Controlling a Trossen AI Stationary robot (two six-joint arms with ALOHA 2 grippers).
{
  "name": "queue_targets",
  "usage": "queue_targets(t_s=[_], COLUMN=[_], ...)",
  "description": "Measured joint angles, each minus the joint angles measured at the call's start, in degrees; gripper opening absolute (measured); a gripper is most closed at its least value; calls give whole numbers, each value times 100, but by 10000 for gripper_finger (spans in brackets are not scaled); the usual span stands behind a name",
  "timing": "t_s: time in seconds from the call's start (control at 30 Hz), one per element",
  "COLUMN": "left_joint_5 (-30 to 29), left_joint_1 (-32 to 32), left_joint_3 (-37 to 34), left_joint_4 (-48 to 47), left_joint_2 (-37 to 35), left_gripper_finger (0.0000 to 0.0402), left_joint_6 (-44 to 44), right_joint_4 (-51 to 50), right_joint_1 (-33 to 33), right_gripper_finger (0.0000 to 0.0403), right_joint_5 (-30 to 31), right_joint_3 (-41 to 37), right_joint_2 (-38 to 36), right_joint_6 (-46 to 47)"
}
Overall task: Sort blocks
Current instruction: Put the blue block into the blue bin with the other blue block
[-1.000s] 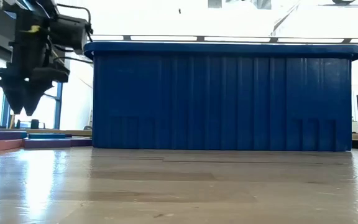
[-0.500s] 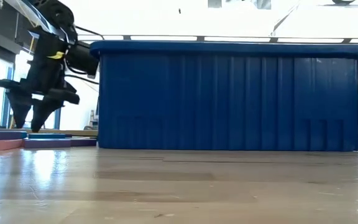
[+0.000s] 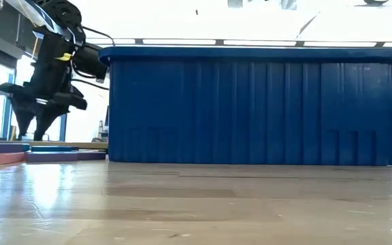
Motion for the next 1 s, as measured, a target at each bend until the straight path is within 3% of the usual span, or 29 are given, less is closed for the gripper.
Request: queue_targets(t_s=[0.1, 0.27, 0.67, 1.0], left_joint_5=[-124, -612, -545, -518], left_joint_1=[0, 2, 410, 562], left_joint_3=[0, 2, -448, -739], left_joint_4=[-353, -146, 1530, 2132], left_joint_2=[-56, -101, -83, -102], left_gripper_finger=[179, 179, 176, 91], left_joint_6=[0, 134, 1151, 1446], right_joint_4=[30, 77, 85, 129], right_joint_1=[0, 0, 0, 0], right_gripper_finger=[279, 279, 279, 279], right_joint_5=[0, 2, 0, 2], right_joint_3=[0, 0, 0, 0], right_joint_2=[0, 0, 0, 0], right_joint_6=[0, -22, -4, -22])
